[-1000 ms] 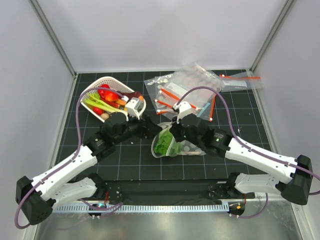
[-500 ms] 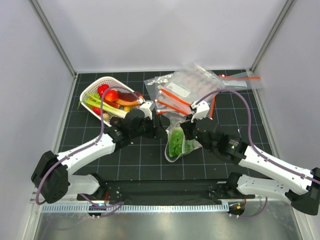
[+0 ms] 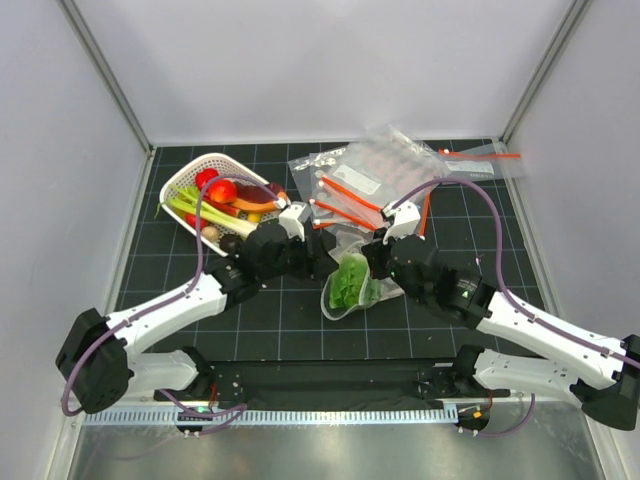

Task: Place the food in the zip-top bag and seal the zipper
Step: Adjust the zipper food storage bag at the center of the board.

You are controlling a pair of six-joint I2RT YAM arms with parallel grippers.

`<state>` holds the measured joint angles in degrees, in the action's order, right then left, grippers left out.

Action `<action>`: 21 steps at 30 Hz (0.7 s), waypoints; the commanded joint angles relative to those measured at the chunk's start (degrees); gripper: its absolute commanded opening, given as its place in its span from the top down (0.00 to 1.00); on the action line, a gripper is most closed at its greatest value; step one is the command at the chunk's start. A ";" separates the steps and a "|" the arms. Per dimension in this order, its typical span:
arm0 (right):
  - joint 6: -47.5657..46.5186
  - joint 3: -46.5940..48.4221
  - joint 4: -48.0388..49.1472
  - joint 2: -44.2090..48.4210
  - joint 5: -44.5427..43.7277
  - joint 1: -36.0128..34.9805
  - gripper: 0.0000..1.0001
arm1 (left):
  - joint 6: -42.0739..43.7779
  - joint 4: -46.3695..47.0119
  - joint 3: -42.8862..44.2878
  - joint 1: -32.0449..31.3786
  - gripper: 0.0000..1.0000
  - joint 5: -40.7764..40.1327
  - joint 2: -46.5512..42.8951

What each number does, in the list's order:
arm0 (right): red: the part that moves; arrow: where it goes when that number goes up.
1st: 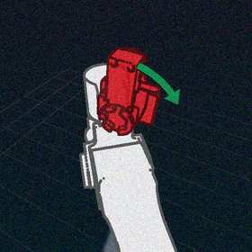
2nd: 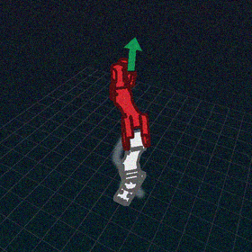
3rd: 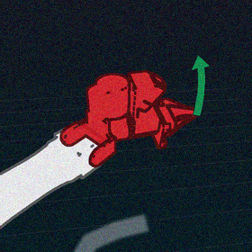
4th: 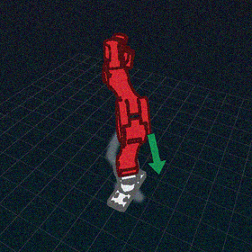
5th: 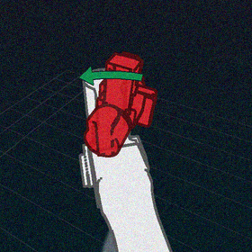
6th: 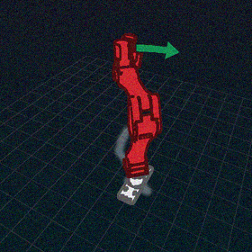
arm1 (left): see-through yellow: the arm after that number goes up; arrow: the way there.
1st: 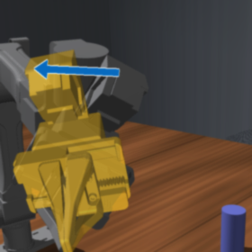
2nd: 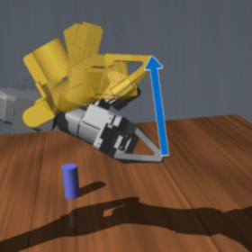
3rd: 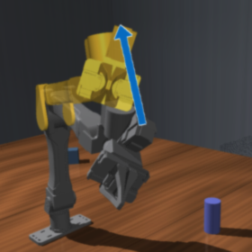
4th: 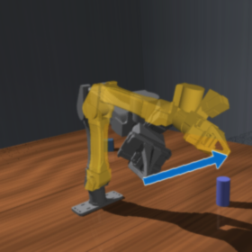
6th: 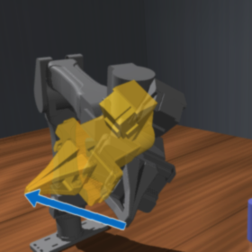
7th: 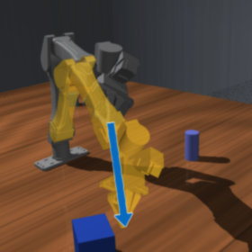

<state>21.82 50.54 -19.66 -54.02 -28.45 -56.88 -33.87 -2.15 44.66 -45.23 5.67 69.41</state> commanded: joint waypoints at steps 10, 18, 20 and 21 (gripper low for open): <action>1.64 -1.76 6.21 4.62 -3.28 0.02 0.99 | 0.38 2.86 3.76 -0.56 0.63 -2.42 9.43; 1.38 -1.85 6.12 3.49 -5.39 0.02 0.99 | -0.40 -1.10 4.55 -0.91 1.00 -1.90 2.76; 1.29 -1.15 5.69 2.17 -5.30 0.10 0.99 | -1.46 -3.28 7.62 -0.82 1.00 -1.28 1.09; 1.38 -0.89 5.16 1.90 -5.39 0.11 0.99 | -2.25 -4.25 9.02 -0.82 1.00 -0.49 0.99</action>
<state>22.70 47.99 -17.78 -51.40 -31.83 -56.88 -34.52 -5.52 47.55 -45.80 3.57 74.06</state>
